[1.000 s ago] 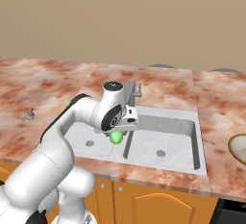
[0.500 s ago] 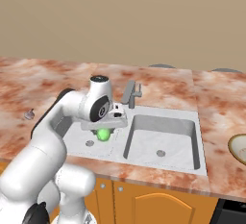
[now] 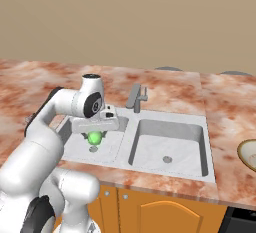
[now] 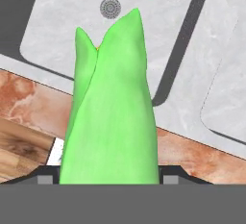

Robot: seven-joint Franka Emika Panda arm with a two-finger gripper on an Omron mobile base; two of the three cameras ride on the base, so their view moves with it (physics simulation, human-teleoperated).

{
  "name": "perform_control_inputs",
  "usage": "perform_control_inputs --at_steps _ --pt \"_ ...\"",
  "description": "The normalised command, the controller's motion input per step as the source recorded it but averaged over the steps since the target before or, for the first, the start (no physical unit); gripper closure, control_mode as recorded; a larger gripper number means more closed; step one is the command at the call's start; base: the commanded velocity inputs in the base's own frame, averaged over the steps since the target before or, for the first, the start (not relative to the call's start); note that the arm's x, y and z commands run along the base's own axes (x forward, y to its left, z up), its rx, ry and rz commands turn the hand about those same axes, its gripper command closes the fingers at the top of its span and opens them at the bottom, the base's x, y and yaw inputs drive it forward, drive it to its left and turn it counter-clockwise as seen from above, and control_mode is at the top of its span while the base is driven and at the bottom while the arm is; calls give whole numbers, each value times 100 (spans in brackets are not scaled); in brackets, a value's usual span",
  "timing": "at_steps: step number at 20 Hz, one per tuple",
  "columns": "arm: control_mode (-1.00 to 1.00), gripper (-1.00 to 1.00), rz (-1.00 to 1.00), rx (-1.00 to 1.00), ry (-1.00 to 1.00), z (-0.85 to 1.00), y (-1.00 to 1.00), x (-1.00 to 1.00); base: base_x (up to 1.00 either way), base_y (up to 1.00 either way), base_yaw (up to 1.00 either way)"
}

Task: Remove the corn and garlic from the sink. Then move the bowl and cup from the counter to the sink for washing.

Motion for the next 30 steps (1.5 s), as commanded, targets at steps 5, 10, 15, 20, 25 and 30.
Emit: perform_control_inputs --at_steps 5,10,15,20,25,30 --pt "-100 100 4 0 13 1 48 0 0 0 0" --pt "-100 100 2 0 14 3 50 0 0 0 0" --pt "-100 100 1 0 8 4 50 -2 0 0 0" --pt "-100 100 0 0 3 8 47 -8 0 0 0" --pt "-100 100 0 0 4 9 42 -14 0 0 0" --pt "-100 100 0 0 6 9 37 -15 0 0 0"
